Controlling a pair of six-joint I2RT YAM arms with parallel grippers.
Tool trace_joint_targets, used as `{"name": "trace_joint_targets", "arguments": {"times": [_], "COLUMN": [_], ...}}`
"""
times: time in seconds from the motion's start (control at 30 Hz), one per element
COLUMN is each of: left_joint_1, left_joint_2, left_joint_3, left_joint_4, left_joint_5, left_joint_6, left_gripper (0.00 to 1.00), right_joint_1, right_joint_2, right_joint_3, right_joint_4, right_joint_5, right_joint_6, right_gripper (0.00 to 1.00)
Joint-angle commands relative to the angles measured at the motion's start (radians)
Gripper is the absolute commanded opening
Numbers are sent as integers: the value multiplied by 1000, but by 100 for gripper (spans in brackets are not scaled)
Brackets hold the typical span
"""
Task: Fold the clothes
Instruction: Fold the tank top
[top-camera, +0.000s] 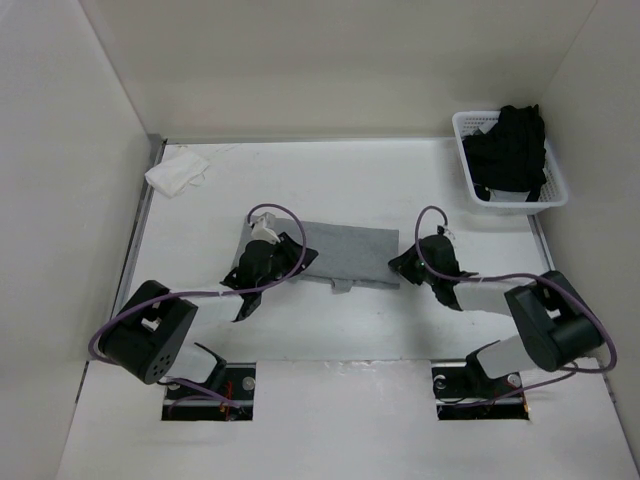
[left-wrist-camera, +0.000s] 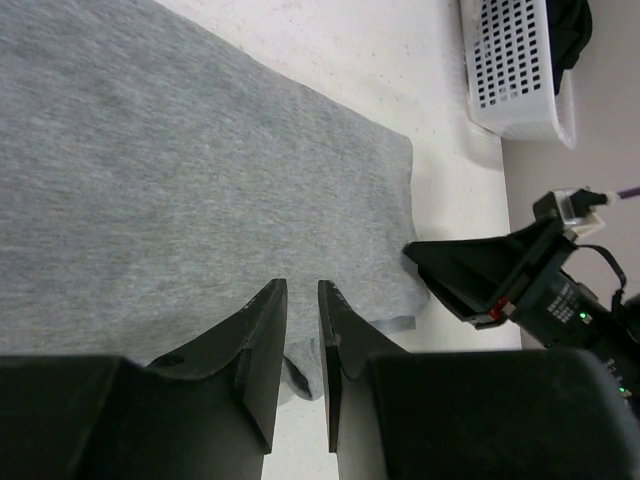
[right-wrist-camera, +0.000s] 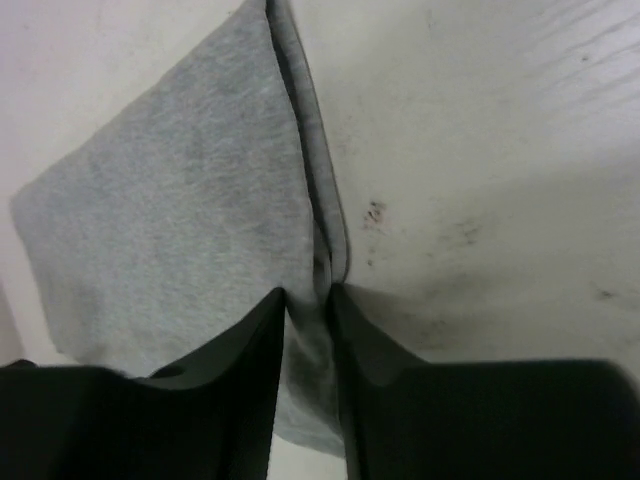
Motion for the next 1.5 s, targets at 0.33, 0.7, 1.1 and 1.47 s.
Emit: {"name": "trace_joint_targets", "arguments": {"times": [0.33, 0.7, 1.1, 1.47], "left_joint_1": [-42, -82, 46, 213], "left_joint_2": [-19, -88, -304, -438], "left_joint_3": [47, 62, -36, -62], "left_joint_4": [30, -28, -128, -226], "left_joint_5": [-13, -54, -43, -5], "left_joint_6": [20, 14, 9, -11], "left_gripper": [18, 19, 20, 21], "right_joint_1": [-38, -23, 371, 542], "right_joint_2": [-321, -558, 48, 510], "right_joint_3": [-66, 257, 782, 1201], "right_joint_4": [-125, -561, -690, -778], "right_joint_5": [150, 238, 327, 311], "right_joint_6": [19, -295, -461, -443], "right_gripper": [0, 2, 3, 41]}}
